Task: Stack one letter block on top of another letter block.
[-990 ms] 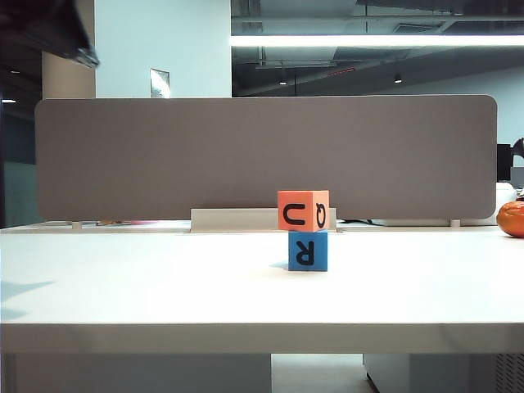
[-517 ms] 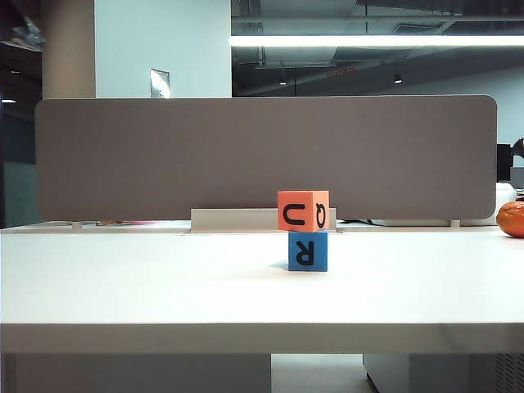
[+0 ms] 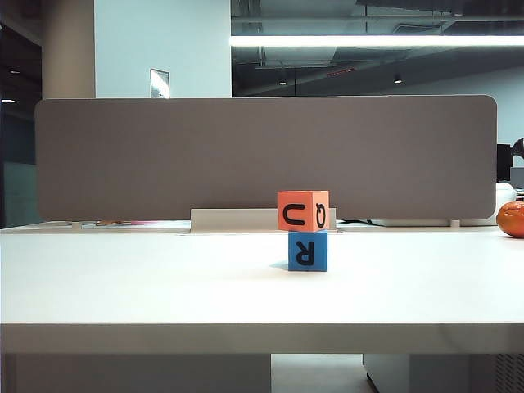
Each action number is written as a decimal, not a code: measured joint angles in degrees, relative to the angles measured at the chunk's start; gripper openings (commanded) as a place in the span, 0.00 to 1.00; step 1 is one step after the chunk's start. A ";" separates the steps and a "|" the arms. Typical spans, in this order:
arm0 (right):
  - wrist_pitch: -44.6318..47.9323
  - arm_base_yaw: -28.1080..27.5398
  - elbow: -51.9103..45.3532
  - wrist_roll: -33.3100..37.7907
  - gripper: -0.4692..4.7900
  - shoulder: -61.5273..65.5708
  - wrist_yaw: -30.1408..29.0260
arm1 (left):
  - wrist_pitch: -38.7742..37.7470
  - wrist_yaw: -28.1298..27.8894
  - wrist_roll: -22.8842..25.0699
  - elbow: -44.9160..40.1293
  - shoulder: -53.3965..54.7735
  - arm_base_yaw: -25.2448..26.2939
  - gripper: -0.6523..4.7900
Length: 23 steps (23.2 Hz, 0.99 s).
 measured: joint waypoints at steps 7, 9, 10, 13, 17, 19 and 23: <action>-0.02 0.00 0.00 0.00 0.07 0.00 0.00 | -0.02 0.00 0.04 0.00 -0.04 0.00 0.11; 0.00 0.00 0.00 0.00 0.07 0.00 0.00 | -0.02 -0.04 0.48 -0.02 -0.04 0.00 0.11; 0.00 0.00 0.00 0.00 0.07 0.00 0.00 | -0.02 -0.48 1.97 -0.02 -0.04 0.00 0.11; -0.02 0.00 0.00 0.00 0.07 0.00 0.00 | 0.57 -2.08 4.15 -1.14 -1.05 2.82 0.11; 0.00 0.00 0.00 0.00 0.07 0.00 0.00 | 6.10 -2.38 2.93 -6.21 -3.10 8.37 0.11; -0.02 0.00 0.00 0.00 0.07 0.00 0.00 | 11.50 -2.47 1.42 -12.63 -6.54 12.48 0.11; -0.02 0.00 0.00 0.00 0.07 0.00 0.00 | 23.74 -2.08 -2.60 -24.52 -15.58 17.90 0.11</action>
